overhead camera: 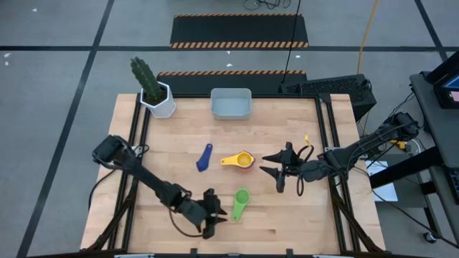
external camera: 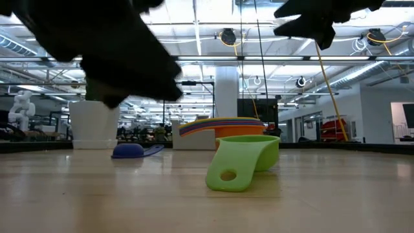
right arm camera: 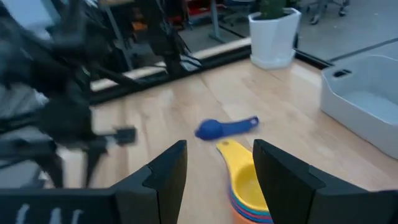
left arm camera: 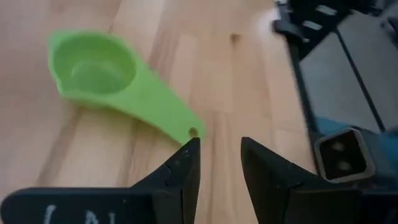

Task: Nest measuring cups in basket
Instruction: Stack the green measuring cup on top of the yellow measuring cup

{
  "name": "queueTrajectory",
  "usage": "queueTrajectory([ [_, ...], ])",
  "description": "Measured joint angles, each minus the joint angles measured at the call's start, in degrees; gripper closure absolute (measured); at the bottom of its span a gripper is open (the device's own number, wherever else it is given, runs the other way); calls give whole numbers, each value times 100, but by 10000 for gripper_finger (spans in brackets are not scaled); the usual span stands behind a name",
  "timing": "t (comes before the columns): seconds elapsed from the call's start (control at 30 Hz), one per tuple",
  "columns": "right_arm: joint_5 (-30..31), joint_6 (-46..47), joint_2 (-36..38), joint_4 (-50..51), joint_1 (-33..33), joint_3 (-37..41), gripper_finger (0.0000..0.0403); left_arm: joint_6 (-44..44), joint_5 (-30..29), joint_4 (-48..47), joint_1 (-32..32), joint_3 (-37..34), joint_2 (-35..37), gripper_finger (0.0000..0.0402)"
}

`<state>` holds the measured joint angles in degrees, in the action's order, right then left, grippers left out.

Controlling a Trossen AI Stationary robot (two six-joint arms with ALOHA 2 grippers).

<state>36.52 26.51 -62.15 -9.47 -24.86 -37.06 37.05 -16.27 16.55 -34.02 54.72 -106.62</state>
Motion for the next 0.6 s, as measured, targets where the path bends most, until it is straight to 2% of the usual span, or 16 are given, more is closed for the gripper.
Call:
queueTrajectory([
  [0.13, -385, -5, 0, -321, -15, -2, 227, 579, -24, 19, 30, 162, -386, 283],
  [0.23, -375, -13, 0, -274, -110, -2, 227, 781, -24, 205, 28, 332, -616, 265],
  [0.37, -373, -18, 0, -280, -256, -2, 227, 947, -128, 524, 49, 553, -815, 214],
  [0.6, -375, -18, 0, -449, -576, -2, 227, 1627, -324, 411, 238, 662, -1050, 127],
])
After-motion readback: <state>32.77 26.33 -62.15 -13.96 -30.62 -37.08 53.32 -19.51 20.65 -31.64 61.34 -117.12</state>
